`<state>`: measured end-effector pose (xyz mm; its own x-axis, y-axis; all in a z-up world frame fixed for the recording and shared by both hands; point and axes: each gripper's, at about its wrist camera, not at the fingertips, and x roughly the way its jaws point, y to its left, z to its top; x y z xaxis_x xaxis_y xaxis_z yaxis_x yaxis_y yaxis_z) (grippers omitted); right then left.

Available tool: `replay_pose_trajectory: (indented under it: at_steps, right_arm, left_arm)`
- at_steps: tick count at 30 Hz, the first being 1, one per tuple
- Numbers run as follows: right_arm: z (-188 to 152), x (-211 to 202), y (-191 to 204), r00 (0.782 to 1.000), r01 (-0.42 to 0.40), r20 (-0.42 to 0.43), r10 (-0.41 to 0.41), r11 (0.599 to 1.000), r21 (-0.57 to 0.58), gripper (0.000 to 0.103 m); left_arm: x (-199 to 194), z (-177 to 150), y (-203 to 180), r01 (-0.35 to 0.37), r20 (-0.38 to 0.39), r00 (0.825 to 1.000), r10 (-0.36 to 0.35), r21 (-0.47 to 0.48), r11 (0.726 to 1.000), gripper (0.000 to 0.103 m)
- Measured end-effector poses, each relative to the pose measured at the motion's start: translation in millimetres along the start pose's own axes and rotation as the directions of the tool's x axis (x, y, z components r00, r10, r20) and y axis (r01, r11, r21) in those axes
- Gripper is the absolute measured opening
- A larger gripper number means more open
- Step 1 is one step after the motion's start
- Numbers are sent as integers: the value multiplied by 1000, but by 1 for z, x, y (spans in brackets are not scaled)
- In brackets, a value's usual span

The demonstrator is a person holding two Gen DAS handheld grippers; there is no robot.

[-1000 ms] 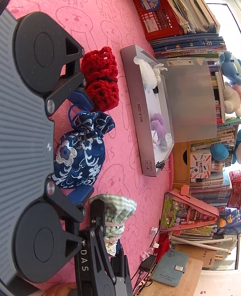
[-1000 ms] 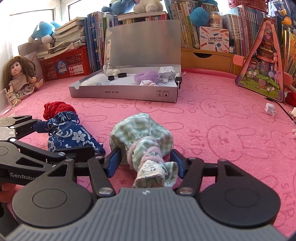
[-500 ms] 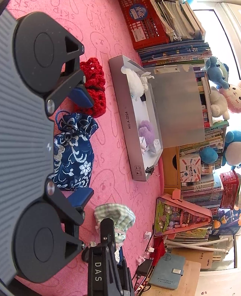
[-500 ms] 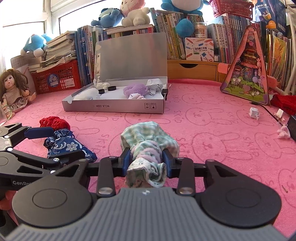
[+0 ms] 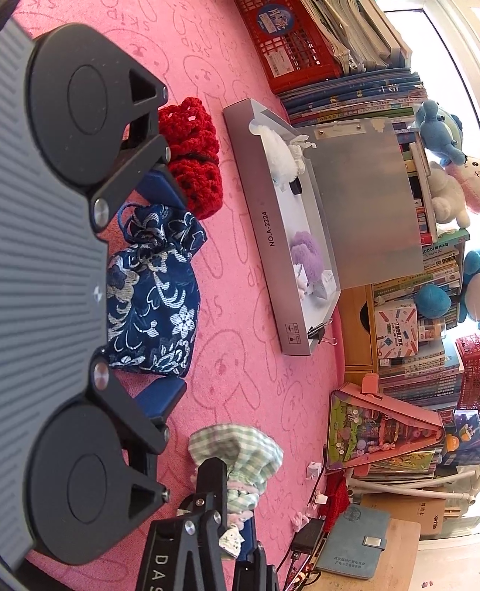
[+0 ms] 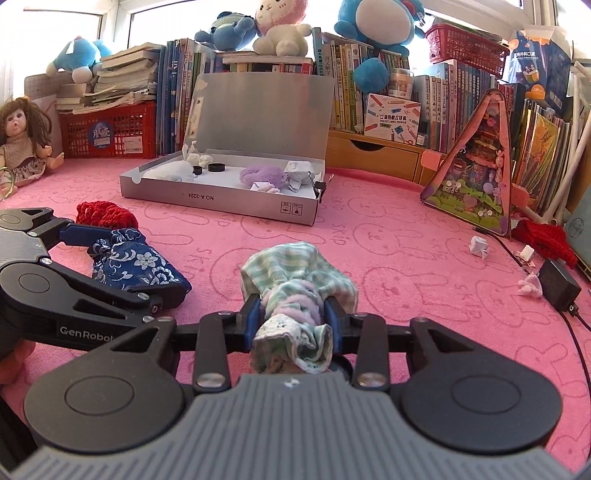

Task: Organize objects
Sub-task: 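Close the left gripper on the blue pouch while the right grasps the plaid doll, then carry the blue pouch and plaid doll with both grippers over the box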

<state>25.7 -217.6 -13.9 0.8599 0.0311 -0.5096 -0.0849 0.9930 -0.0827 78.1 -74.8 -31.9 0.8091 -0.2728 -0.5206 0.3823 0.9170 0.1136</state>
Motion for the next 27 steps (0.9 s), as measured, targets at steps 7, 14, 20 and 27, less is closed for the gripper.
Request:
replay_pose_trajectory:
  at_steps: [7, 14, 20, 27]
  right_arm:
    - [0, 0, 10, 1000, -31, 2, 31, 1000, -4, 42]
    - [2, 1, 10, 998, -55, 2, 55, 998, 18, 41]
    - [-3, 2, 9, 1000, -22, -5, 22, 1000, -4, 42]
    - [-3, 4, 13, 1000, -26, 2, 26, 1000, 0, 42]
  left_arm:
    - [4, 0, -3, -21, -19, 1000, 21, 15, 1000, 98]
    - [8, -1, 2, -18, -48, 999, 17, -24, 1000, 98]
    - [9, -2, 3, -40, -56, 998, 38, -45, 998, 101]
    - [5, -3, -4, -83, -28, 996, 83, -7, 996, 100]
